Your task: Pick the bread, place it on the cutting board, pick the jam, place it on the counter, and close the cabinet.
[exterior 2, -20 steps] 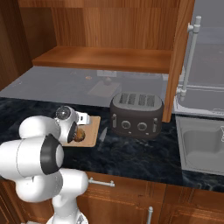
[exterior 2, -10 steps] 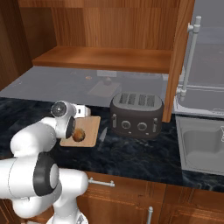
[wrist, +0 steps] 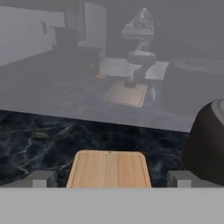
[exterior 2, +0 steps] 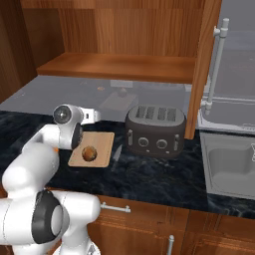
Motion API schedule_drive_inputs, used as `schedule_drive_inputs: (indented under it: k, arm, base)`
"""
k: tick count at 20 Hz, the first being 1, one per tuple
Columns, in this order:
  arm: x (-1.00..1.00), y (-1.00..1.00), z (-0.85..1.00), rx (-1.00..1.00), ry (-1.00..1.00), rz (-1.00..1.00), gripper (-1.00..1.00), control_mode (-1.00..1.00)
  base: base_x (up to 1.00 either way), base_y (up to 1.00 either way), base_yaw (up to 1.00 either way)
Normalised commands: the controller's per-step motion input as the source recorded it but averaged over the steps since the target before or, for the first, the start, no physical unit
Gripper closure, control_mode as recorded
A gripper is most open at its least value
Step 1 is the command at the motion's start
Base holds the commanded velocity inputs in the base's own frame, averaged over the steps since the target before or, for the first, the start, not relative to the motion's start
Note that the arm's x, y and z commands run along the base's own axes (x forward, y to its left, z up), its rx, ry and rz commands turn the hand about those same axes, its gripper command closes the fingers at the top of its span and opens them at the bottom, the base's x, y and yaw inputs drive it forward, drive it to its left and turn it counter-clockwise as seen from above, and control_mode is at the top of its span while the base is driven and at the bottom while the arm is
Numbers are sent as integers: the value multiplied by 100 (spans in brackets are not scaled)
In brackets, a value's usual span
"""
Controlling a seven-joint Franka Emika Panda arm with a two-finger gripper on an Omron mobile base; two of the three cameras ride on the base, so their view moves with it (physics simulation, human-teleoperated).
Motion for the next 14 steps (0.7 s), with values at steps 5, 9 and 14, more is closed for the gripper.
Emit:
schedule_drive_inputs:
  k: [5, 9, 14]
  arm:
    - [-13, 0, 59, 0, -3, 0, -100, -100]
    - [-15, 0, 59, 0, -2, 0, -100, -100]
    - [-13, 0, 42, 0, -2, 0, -100, -100]
  base:
    - [0, 0, 0]
    - [0, 0, 0]
    - [0, 0, 0]
